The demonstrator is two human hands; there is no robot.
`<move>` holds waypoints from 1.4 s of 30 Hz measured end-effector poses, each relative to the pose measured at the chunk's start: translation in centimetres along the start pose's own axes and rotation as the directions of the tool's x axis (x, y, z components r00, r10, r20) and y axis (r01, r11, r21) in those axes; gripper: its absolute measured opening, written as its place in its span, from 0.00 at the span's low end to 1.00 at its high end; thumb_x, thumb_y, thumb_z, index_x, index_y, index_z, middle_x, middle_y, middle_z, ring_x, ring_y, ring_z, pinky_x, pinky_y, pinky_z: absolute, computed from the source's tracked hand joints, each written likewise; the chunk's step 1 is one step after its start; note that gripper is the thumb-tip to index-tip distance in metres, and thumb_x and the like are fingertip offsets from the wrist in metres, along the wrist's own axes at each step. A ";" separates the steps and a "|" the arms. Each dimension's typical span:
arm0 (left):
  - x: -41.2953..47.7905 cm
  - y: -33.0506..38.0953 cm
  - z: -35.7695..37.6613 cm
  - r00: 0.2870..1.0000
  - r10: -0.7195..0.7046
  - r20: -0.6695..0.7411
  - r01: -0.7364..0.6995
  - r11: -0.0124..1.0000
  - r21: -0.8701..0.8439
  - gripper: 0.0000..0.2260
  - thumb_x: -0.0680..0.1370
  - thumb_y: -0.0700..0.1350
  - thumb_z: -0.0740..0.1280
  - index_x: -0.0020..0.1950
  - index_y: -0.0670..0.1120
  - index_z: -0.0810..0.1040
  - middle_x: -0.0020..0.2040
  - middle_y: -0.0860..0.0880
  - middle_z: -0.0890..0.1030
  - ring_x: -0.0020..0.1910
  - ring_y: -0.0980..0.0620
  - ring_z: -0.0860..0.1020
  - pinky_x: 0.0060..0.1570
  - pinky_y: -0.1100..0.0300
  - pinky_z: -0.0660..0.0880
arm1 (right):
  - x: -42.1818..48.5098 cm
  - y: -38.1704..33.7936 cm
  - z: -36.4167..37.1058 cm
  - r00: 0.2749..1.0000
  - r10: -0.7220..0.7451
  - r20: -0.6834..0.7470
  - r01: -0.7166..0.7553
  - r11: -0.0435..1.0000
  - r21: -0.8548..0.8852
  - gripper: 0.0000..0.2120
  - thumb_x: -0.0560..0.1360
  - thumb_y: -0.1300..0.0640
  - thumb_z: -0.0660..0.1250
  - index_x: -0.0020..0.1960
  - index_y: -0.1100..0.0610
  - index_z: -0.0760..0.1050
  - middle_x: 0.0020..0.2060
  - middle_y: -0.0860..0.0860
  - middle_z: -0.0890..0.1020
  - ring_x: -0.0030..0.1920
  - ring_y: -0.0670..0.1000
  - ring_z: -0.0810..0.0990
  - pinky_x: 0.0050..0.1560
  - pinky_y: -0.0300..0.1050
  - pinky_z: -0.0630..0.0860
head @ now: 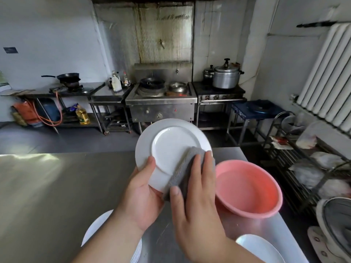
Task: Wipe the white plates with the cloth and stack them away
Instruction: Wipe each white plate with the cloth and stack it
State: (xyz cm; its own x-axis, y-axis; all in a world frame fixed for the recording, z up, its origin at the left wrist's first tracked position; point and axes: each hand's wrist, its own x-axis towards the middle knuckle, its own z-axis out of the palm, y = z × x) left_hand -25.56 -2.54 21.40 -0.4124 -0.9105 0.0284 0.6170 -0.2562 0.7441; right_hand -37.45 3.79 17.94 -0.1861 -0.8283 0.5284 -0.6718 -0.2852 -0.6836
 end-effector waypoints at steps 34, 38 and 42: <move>4.2 -8.5 5.7 0.983 -0.179 -0.047 0.177 0.983 -0.056 0.24 0.85 0.54 0.57 0.74 0.42 0.76 0.69 0.39 0.80 0.67 0.41 0.81 0.57 0.50 0.83 | 2.4 7.9 -7.4 0.970 0.222 -0.104 -0.242 0.936 -0.255 0.27 0.87 0.50 0.53 0.84 0.57 0.54 0.84 0.58 0.48 0.84 0.61 0.42 0.83 0.54 0.42; 5.0 -11.1 8.1 0.977 -0.214 -0.027 0.211 0.974 -0.085 0.23 0.87 0.54 0.55 0.72 0.41 0.78 0.69 0.38 0.80 0.67 0.40 0.81 0.57 0.49 0.83 | 3.2 10.8 -11.1 0.946 0.287 -0.151 -0.308 0.941 -0.141 0.30 0.86 0.47 0.55 0.85 0.51 0.50 0.85 0.50 0.50 0.83 0.46 0.45 0.77 0.35 0.42; 4.9 -14.4 9.8 0.940 -0.341 -0.014 0.339 0.938 -0.078 0.27 0.86 0.58 0.55 0.62 0.41 0.86 0.67 0.38 0.82 0.64 0.41 0.83 0.55 0.50 0.84 | -2.3 11.7 -10.1 0.962 0.244 -0.121 -0.268 0.930 -0.253 0.35 0.83 0.41 0.48 0.85 0.54 0.46 0.84 0.51 0.40 0.83 0.54 0.33 0.80 0.45 0.33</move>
State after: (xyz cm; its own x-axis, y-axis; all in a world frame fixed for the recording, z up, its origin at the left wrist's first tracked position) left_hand -43.06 -0.15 17.35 -0.5885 -0.7731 -0.2365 0.4911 -0.5742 0.6550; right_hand -52.12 7.30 13.83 -0.4297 -0.8083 0.4025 -0.7562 0.0785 -0.6496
